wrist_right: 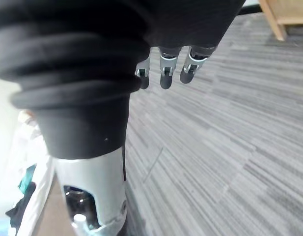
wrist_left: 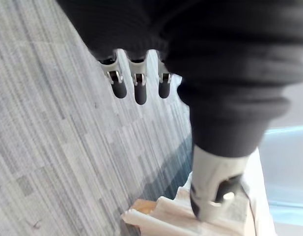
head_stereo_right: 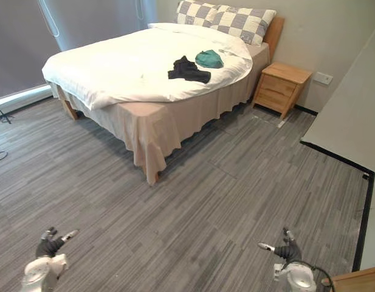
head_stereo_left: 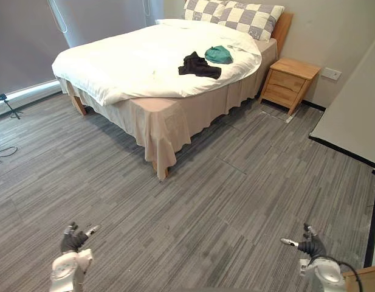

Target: Tidy the bed and pick cloth on bed and put in laundry

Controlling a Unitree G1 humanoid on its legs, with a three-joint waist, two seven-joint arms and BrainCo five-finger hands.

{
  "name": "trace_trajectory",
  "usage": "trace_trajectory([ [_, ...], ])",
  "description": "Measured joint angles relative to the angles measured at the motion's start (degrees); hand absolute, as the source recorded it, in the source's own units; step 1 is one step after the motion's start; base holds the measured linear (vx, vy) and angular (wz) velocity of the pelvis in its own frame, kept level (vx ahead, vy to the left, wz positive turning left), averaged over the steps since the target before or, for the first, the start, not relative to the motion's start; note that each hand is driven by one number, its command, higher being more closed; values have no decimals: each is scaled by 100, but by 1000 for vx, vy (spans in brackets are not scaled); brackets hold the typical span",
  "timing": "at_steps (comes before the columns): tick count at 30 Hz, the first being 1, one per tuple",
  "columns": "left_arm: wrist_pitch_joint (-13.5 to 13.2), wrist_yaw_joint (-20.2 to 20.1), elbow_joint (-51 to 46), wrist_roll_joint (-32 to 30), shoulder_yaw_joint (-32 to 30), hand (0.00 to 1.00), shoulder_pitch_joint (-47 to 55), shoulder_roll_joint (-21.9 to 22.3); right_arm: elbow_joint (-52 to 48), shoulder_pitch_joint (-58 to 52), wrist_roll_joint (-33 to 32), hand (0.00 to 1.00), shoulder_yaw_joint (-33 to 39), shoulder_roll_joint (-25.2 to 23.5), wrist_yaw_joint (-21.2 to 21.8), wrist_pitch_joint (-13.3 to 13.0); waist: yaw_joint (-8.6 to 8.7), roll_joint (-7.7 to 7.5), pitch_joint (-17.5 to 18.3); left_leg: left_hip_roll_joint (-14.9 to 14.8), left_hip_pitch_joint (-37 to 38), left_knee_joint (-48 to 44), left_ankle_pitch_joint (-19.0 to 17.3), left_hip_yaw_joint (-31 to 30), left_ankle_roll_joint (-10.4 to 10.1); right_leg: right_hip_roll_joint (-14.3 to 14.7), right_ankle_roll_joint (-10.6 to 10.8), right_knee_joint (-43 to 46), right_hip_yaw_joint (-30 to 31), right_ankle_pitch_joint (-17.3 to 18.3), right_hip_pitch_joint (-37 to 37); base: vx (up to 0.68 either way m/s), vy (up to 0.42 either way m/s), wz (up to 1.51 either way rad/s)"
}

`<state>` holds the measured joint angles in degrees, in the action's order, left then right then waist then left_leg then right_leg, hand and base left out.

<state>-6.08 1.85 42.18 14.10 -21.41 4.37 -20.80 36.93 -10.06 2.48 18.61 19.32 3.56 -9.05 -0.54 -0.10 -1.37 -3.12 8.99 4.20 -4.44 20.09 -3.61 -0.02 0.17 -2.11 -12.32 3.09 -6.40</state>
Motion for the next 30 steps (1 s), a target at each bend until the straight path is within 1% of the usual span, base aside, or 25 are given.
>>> trace_trajectory([
  [3, -23, -38, -35, 0, -1, 0, 129, 41, -10, -128, 441, 0, 40, 0, -103, -30, 26, -2, 3, 1, 15, 10, 0, 7, 0, -4, 70, 52, -12, 47, 2, 59, -27, 4],
  [4, -64, -101, -78, -1, -2, 0, 167, 70, -10, -175, 441, 0, 52, 0, -134, -46, 31, -1, 6, -4, 21, 5, 0, 5, -1, -8, 104, 115, -20, 70, 20, 66, -21, 6],
  [10, -137, -130, -106, -51, -3, 0, 263, 303, -23, -231, 553, 0, 48, -9, -212, -59, 52, 14, 19, -27, 102, -55, -24, 2, -37, -21, 130, 297, -90, 89, 29, 67, -15, 3],
  [12, -216, -119, -106, -51, 0, 0, 335, 453, -22, -230, 552, 0, 48, -31, -224, -59, 57, 12, 29, -41, 108, -124, -84, -2, -129, -29, 131, 349, -93, 90, 27, 47, -25, -1],
  [16, -259, -110, -106, -50, 2, 0, 387, 560, -17, -232, 546, 0, 48, -80, -226, -57, 60, 12, 51, -37, 110, -154, -84, -8, -130, -45, 131, 386, -106, 90, 25, 2, -8, 0],
  [21, -389, -138, -104, -51, 5, 0, 431, 669, 15, -238, 511, 0, 47, -199, -235, 13, 62, 12, 50, -35, 109, -199, -88, 0, -124, -52, 114, 407, -72, 101, 26, -21, -49, -3],
  [23, -481, -213, -104, -52, 13, 0, 439, 735, 22, -242, 512, 0, 45, -249, -249, 16, 66, -5, 40, -5, 115, -263, -148, 3, -70, -107, 57, 622, -32, 297, 89, -42, -49, -4],
  [24, -496, -218, -104, -54, 38, 0, 437, 758, 32, -237, 512, 0, 36, -257, -254, 16, 72, -1, 41, 5, 127, -274, -225, 11, 12, -130, 29, 834, 6, 461, 176, -39, -32, -9],
  [25, -496, -218, -96, -57, 91, 0, 438, 770, 56, -231, 513, 0, 8, -296, -261, 16, 74, -22, 24, 43, 146, -294, -292, 31, 35, -215, 27, 1288, 44, 708, 364, -55, -25, -14],
  [26, -493, -217, -88, -60, 191, 0, 443, 807, 78, -227, 513, 0, -94, -318, -311, 25, 92, -17, -23, 71, 177, -340, -318, 60, 61, -320, 145, 1905, 62, 873, 620, -86, -7, -15],
  [27, -493, -214, -57, -59, 304, 0, 440, 821, 133, -191, 515, 0, -184, -327, -332, 36, 93, -13, -94, 78, 213, -341, -347, 88, 91, -395, 235, 2514, 75, 926, 854, -66, 5, -10],
  [28, -493, -219, -35, -60, 369, 0, 446, 815, 204, -176, 516, 0, -239, -344, -343, 51, 94, -32, -126, 88, 226, -345, -374, 94, 101, -456, 249, 2887, 69, 931, 1021, -117, 24, -10],
  [29, -493, -215, 22, -59, 450, 0, 442, 789, 378, -165, 533, 0, -370, -379, -353, 73, 114, -38, -161, 161, 334, -370, -423, 118, 116, -625, 262, 3635, 53, 922, 1355, -90, 25, -9],
  [30, -493, -211, 60, -59, 449, 0, 464, 781, 508, -170, 538, 0, -406, -405, -356, 77, 125, -111, -190, 207, 387, -370, -448, 138, 134, -713, 267, 3920, 42, 917, 1456, -96, 54, -13],
])
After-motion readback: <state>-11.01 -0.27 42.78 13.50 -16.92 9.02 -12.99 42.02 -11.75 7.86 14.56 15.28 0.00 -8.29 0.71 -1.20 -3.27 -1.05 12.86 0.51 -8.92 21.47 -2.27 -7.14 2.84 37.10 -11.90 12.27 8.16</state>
